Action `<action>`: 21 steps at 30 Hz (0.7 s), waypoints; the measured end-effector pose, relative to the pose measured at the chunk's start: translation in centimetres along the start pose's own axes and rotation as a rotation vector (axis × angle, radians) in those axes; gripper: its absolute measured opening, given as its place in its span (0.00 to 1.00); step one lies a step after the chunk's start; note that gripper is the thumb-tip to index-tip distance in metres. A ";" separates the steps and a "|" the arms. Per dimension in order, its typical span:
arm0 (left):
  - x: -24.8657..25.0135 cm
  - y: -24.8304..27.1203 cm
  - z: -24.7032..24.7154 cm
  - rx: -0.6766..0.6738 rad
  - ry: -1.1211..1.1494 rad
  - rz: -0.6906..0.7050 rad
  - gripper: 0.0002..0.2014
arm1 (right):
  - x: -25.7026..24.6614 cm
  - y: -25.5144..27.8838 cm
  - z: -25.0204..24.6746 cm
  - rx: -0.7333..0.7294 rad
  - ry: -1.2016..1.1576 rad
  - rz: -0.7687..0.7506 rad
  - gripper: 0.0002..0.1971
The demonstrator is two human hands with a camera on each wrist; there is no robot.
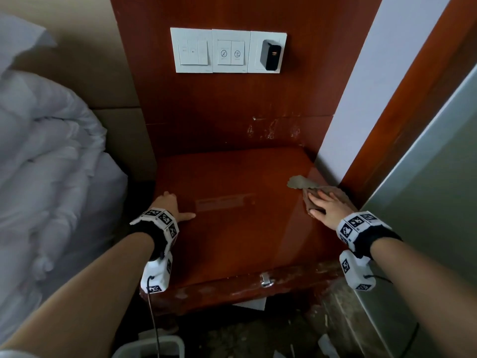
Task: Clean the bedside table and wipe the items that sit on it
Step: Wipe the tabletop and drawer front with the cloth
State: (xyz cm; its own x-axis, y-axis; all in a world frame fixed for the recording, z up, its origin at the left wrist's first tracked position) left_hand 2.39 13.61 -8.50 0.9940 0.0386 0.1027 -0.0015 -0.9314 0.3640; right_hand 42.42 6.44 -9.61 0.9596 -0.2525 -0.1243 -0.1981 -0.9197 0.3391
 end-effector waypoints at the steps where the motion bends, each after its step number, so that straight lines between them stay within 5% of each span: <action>1: -0.1 0.7 0.2 0.008 -0.006 0.007 0.43 | 0.2 0.7 0.3 0.015 -0.001 -0.003 0.28; 8: -1.2 4.7 1.9 0.028 0.006 0.030 0.43 | 0.8 5.4 1.6 0.140 -0.029 -0.011 0.26; 17: -1.7 10.0 4.2 0.129 -0.034 0.067 0.41 | -0.1 13.2 4.4 0.646 -0.167 0.012 0.27; 21: -2.1 12.2 4.9 0.199 0.007 0.091 0.38 | -2.3 15.1 6.6 0.707 -0.203 -0.029 0.30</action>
State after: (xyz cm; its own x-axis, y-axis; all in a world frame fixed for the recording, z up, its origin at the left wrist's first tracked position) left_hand 0.84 0.45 -8.82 0.9899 -0.0473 0.1335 -0.0690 -0.9842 0.1628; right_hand 35.88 -8.87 -10.33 0.9239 -0.2131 -0.3179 -0.3210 -0.8837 -0.3406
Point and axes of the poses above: each hand's wrist, its own y-axis away from the middle knuckle, its own z-axis out of the palm, x = y × z, the point moved 10 cm from there along -y, towards the middle knuckle, and after that the axes turned 3 degrees about -y, right-handed, at the moved point
